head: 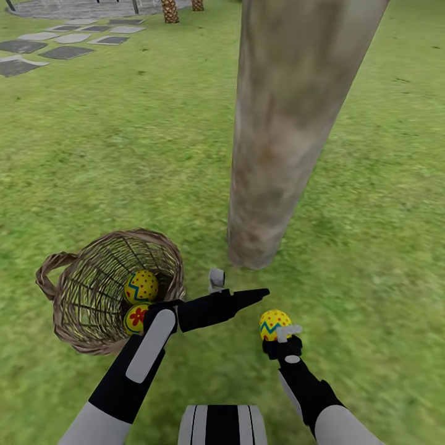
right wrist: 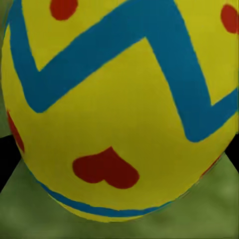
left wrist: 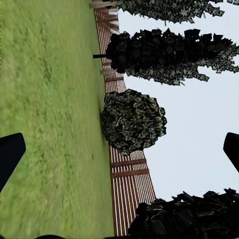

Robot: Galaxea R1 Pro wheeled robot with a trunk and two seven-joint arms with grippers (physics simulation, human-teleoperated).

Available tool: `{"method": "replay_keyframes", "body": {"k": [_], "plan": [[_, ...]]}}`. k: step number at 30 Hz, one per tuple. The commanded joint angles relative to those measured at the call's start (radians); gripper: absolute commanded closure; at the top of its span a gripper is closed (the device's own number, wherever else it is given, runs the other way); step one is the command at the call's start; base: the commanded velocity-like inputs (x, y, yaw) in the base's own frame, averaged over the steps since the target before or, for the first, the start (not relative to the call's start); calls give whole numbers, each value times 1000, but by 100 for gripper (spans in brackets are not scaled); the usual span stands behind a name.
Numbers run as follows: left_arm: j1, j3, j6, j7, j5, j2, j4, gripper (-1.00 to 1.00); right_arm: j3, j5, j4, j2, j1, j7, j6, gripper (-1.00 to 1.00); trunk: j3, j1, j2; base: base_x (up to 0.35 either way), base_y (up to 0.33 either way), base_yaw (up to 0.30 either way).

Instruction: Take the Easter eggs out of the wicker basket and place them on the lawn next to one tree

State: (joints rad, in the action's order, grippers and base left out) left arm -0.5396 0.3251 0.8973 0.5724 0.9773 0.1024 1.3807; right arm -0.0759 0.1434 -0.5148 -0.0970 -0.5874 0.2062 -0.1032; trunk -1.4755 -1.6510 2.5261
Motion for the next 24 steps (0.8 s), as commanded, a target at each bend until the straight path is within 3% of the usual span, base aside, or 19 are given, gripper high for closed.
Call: {"method": "replay_keyframes", "body": {"k": [1, 24], "plan": [[0, -1, 5, 1, 1, 0, 0, -100, -4, 10, -2, 0, 0, 6, -10, -100, -1, 0, 0, 0, 0, 0], [0, -1, 2, 1, 1, -1, -2, -100, -5, 10, -2, 0, 0, 2, -11, -100, -1, 0, 0, 0, 0, 0]]}}
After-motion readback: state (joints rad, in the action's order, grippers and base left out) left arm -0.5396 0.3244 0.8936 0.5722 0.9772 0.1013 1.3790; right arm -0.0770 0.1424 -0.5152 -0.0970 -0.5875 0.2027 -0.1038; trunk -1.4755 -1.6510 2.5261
